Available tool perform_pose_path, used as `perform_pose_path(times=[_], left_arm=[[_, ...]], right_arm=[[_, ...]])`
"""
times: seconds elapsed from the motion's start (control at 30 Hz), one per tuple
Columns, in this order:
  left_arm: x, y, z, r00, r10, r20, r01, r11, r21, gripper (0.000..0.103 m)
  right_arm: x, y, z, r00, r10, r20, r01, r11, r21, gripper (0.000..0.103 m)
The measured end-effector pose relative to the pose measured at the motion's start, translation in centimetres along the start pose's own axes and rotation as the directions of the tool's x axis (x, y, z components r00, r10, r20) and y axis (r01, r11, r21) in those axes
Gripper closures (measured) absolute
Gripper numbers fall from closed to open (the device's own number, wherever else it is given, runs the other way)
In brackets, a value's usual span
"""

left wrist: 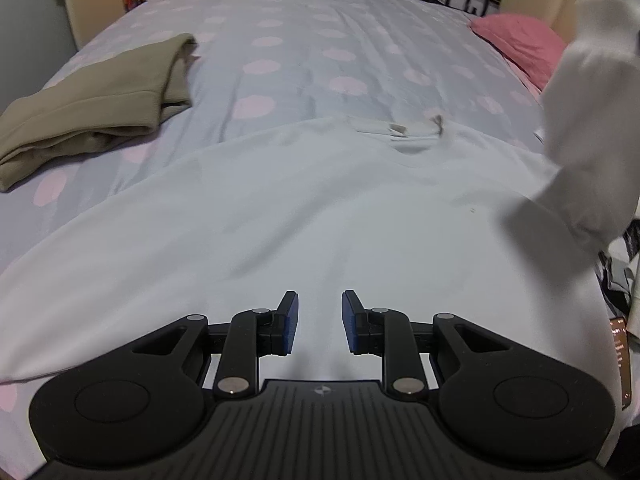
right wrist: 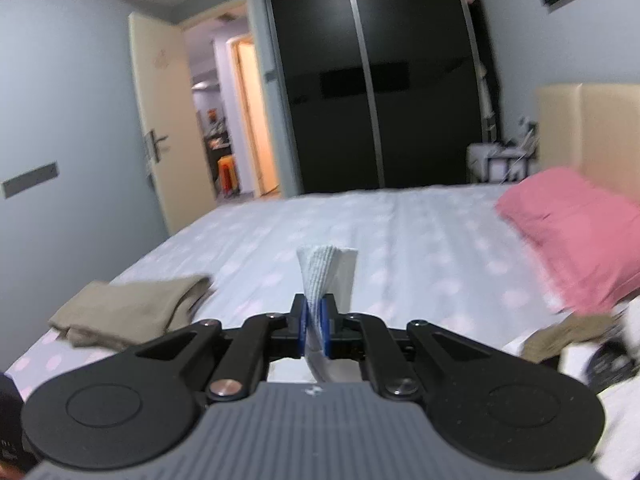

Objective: Fold clothes

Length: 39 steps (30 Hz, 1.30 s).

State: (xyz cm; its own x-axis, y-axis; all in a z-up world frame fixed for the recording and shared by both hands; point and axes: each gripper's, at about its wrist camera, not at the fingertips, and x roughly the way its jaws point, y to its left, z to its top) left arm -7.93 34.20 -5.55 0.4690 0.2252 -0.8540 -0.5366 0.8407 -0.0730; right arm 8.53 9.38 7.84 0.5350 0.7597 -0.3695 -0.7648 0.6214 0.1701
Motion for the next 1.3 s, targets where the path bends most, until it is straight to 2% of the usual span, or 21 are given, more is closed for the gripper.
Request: perform_pose_path(times=[0.13,0.27,0.47,0.57,0.6,0.63,0.73,0.83,0.97,1.0,1.1,1.2,1.3], left_arm=[[-0.1,1.7,-0.4,1.000,-0.004,0.005,0.004,0.999,-0.046,0.081],[-0.4,2.9,-1.0,0.999,-0.043,0.006,0.044,0.995,-0.093,0.081],[-0.2,2.9,-1.3,0.997,-0.078,0.000,0.077,0.991,-0.110,0.081],[-0.3,2.1,-1.3,0.996,-0.085,0.007,0.085,0.993,-0.083,0.081],[-0.2,1.7,-1.3,0.996,-0.088,0.009,0.088,0.993,-0.076,0.081],[-0.1,1.4,-1.2,0.996,-0.089,0.008,0.089,0.994,-0.069,0.081],[1.0,0.3,-1.2,0.997,-0.070,-0.013,0.069,0.996,-0.048,0.081],[2.1,-0.7,-1.1,0.998,-0.051,-0.033,0.050,0.998,-0.027,0.081],[3.5,-2.1,-1.0,0.998,-0.024,-0.060,0.024,1.000,0.002,0.066],[3.9,-2.5,-1.0,0.998,-0.017,-0.066,0.018,1.000,0.009,0.066],[5.6,-3.6,-1.2,0.994,0.007,-0.110,-0.003,0.999,0.038,0.066],[7.2,-4.4,-1.4,0.988,0.022,-0.151,-0.015,0.998,0.054,0.066],[8.6,-5.1,-1.5,0.982,0.050,-0.182,-0.037,0.997,0.074,0.066]], right_arm=[[3.7,4.1,-4.5,0.996,0.016,-0.083,-0.017,1.000,-0.015,0.095],[6.1,7.1,-9.4,0.986,0.026,-0.167,-0.035,0.998,-0.046,0.095],[8.7,8.5,-15.3,0.947,0.068,-0.315,-0.085,0.996,-0.040,0.094],[8.5,8.5,-17.0,0.925,0.091,-0.369,-0.111,0.993,-0.033,0.078],[8.2,8.3,-17.1,0.921,0.098,-0.377,-0.122,0.992,-0.039,0.066],[7.9,8.0,-17.1,0.918,0.104,-0.383,-0.132,0.990,-0.046,0.064],[6.3,6.6,-17.1,0.912,0.092,-0.400,-0.144,0.984,-0.104,0.063],[5.2,4.2,-16.8,0.907,0.048,-0.419,-0.121,0.981,-0.149,0.059],[3.3,-0.6,-16.6,0.896,-0.040,-0.443,-0.056,0.978,-0.200,0.057],[2.9,-2.0,-16.6,0.892,-0.063,-0.448,-0.036,0.977,-0.210,0.057],[2.0,-6.2,-16.8,0.876,-0.141,-0.462,0.033,0.972,-0.233,0.057],[2.1,-9.9,-17.4,0.846,-0.218,-0.486,0.124,0.968,-0.218,0.057],[2.8,-12.9,-18.4,0.831,-0.251,-0.497,0.172,0.965,-0.201,0.057]])
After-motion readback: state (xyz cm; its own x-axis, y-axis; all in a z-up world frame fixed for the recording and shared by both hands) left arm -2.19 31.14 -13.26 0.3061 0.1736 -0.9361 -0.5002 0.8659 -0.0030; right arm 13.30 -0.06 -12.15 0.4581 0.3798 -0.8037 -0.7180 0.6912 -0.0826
